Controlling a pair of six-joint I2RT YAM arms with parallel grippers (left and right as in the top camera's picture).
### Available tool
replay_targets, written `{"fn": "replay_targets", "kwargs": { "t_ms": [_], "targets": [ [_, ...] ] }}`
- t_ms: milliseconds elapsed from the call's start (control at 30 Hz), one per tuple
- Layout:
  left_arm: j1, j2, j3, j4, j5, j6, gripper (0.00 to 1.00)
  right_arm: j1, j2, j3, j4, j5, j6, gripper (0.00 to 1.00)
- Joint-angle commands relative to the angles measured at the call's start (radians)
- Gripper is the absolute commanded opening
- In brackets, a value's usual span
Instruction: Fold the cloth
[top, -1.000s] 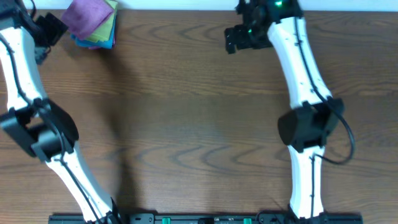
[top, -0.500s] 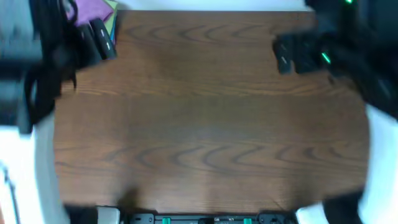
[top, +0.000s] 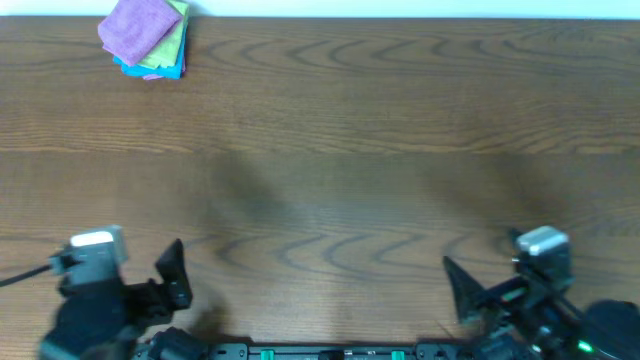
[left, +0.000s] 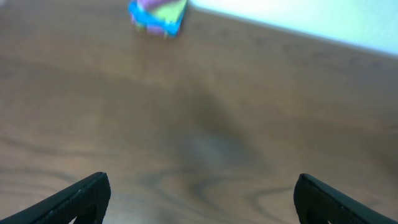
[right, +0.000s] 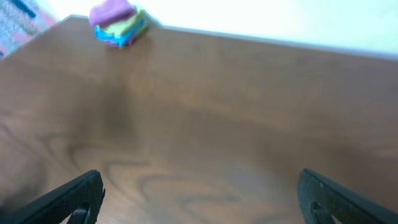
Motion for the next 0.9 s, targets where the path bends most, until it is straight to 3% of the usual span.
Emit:
{"fn": "replay_targets", "kwargs": {
  "t_ms": [0,333,867],
  "targets": [
    [-0.005,-0.064,-0.149,0.029,0.042,-0.072,0.95,0.007,-0.034,-0.119,0.032,-0.082,0.05,0.99],
    [-0.005,-0.082,-0.201,0.228,0.1,-0.102,0.95,0.007,-0.033,-0.141,0.108,-0.08,0.053,0.99],
    [-0.005,-0.082,-0.201,-0.063,0.093,-0.095,0.95,0.007,-0.033,-0.141,-0.148,-0.08,0.053,0.99]
  ]
}}
